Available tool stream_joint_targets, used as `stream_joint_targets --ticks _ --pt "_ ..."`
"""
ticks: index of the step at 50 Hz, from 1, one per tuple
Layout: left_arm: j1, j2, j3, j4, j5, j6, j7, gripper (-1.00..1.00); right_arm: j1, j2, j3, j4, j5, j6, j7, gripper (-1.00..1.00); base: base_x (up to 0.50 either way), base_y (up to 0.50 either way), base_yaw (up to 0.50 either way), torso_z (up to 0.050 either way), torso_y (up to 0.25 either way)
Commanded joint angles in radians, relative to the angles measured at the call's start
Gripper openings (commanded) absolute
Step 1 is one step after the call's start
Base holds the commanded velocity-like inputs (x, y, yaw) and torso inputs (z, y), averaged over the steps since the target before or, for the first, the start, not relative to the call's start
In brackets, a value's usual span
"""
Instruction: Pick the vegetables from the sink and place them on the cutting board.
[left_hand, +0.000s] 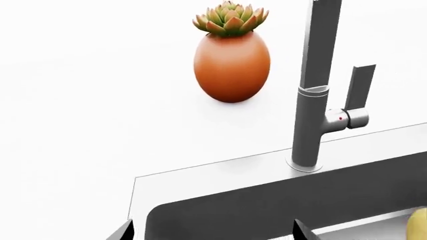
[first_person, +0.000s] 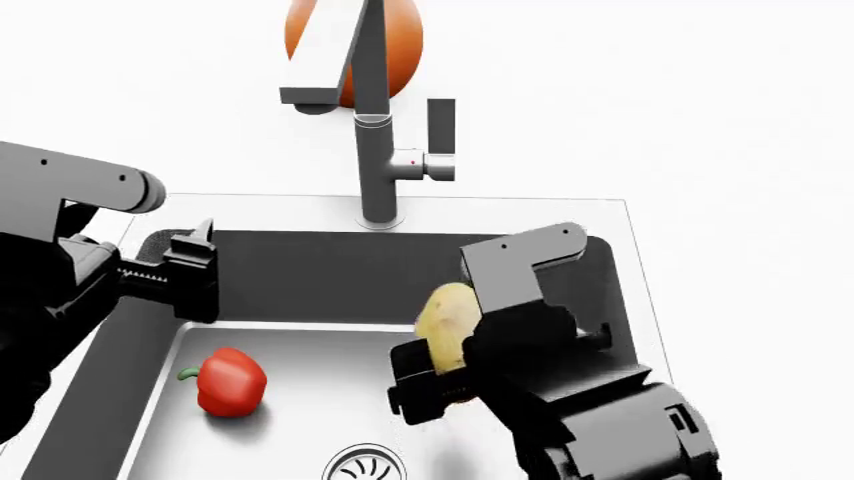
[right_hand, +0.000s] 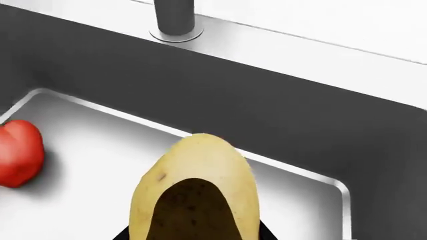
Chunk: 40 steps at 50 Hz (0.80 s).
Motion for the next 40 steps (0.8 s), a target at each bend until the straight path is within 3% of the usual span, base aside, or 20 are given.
stream_joint_targets --ticks 1,8,17,26,40 --pt "0.023 0.022 0.028 0.043 -0.02 -0.032 -0.006 1.0 -0.029 0.149 0.157 -0.514 0.183 0.244 0.164 -1.0 0.0 0.0 0.0 0.0 0.0" --pt "-0.008 0.064 0.084 0.009 -0.048 -0.089 0.029 1.0 -0.044 0.233 0.325 -0.709 0.342 0.373 0.289 -1.0 0.0 0.0 0.0 0.0 0.0" --pt "-0.014 0.115 0.184 -0.14 0.007 -0.052 0.045 1.0 -0.055 0.297 0.465 -0.84 0.492 0.47 0.401 -1.0 0.0 0.0 0.0 0.0 0.0" --pt "-0.04 0.132 0.291 -0.305 0.097 -0.012 0.038 1.0 -0.099 0.303 0.47 -0.861 0.495 0.444 0.395 -1.0 0.0 0.0 0.0 0.0 0.0" --pt "-0.098 0.173 0.357 -0.535 0.148 0.081 0.09 1.0 -0.162 0.313 0.466 -0.876 0.494 0.418 0.386 -1.0 0.0 0.0 0.0 0.0 0.0"
